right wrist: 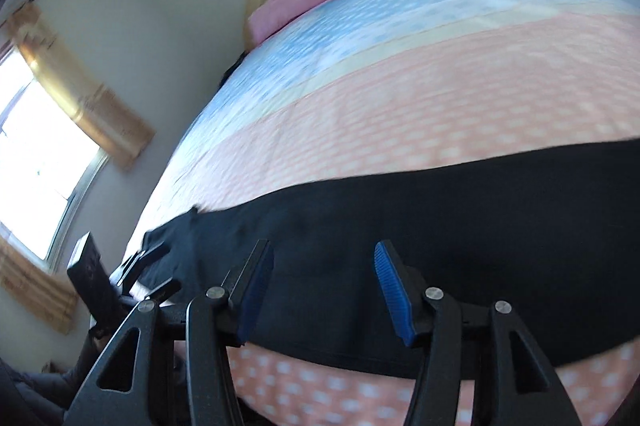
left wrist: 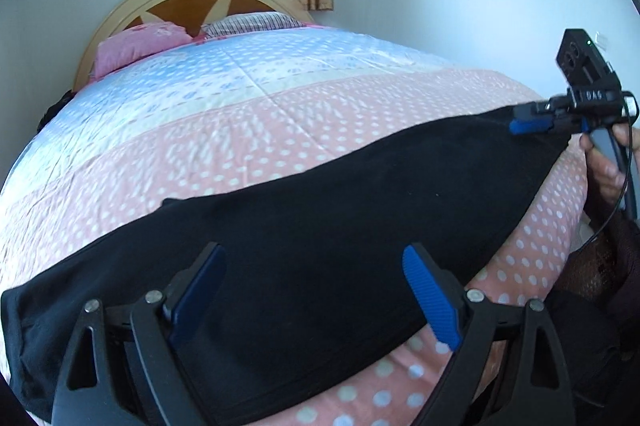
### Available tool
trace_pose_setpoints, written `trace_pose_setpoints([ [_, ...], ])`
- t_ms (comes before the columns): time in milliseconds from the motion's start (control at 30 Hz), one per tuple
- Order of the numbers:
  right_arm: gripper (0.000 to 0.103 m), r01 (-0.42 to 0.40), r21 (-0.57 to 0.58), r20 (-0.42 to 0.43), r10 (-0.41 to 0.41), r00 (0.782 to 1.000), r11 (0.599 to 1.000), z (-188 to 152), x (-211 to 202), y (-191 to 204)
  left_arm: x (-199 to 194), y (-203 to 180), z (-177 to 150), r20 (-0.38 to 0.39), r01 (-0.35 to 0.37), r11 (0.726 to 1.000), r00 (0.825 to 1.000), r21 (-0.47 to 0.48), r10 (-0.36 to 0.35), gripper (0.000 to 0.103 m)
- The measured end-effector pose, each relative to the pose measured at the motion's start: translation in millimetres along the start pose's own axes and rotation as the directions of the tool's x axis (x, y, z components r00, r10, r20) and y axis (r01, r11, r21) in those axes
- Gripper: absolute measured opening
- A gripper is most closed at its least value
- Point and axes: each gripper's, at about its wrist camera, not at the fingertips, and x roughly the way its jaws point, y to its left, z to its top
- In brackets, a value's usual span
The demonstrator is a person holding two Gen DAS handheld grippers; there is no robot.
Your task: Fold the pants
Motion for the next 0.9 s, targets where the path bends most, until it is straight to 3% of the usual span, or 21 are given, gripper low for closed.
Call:
trace_pose_setpoints([
  [100, 0.055, 0.146, 0.076, 0.043, -0.15, 0.988, 0.986, 3, -21, -40, 15, -8, 1, -0.058, -0.011, 1.0, 0.998, 0.019, 0.012, 0.093],
  [167, 0.055, 0.182, 0.131, 0.046, -0.19, 0.981, 0.974, 2, -27, -66, 24, -9, -4, -0.105, -0.013, 1.0, 0.994, 0.025, 0.016, 0.093],
  [300, 0.055, 0.084, 0.187, 0.077, -0.1, 0.992, 0.979, 1, -26, -92, 24, -9, -4, -0.115, -0.023, 0.999, 0.993, 0.027, 0.026, 0.096],
  [367, 0.055, 0.084, 0.177, 0.082, -0.1, 0.992, 0.981, 5, -31, -92, 23, -11, -2, -0.11, -0.033, 0.999, 0.993, 0.02, 0.035, 0.096],
  [433, 0.055, 0.142, 0.152, 0.108, -0.16, 0.981, 0.978, 7, -45, -92, 16, -11, -1, -0.081, -0.045, 0.999, 0.996, 0.015, 0.047, 0.096],
  [567, 0.055, 0.15, 0.224, 0.198, -0.196, 0.96, 0.963, 4, -94, -117, 3, 1, 4, -0.012, -0.075, 0.995, 0.997, -0.06, 0.074, 0.099],
  [667, 0.055, 0.245, 0.281, 0.231, -0.314, 0.921, 0.928, -1, -126, -136, 9, 12, 5, -0.028, -0.107, 0.99, 0.994, -0.094, 0.105, 0.101],
  [733, 0.055, 0.267, 0.327, 0.234, -0.352, 0.907, 0.906, -4, -138, -150, 15, 14, 3, -0.053, -0.126, 0.986, 0.991, -0.106, 0.121, 0.101],
  [900, 0.055, 0.276, 0.412, 0.191, -0.378, 0.906, 0.869, -13, -144, -185, 17, 12, 0, -0.06, -0.142, 0.986, 0.989, -0.091, 0.137, 0.101],
])
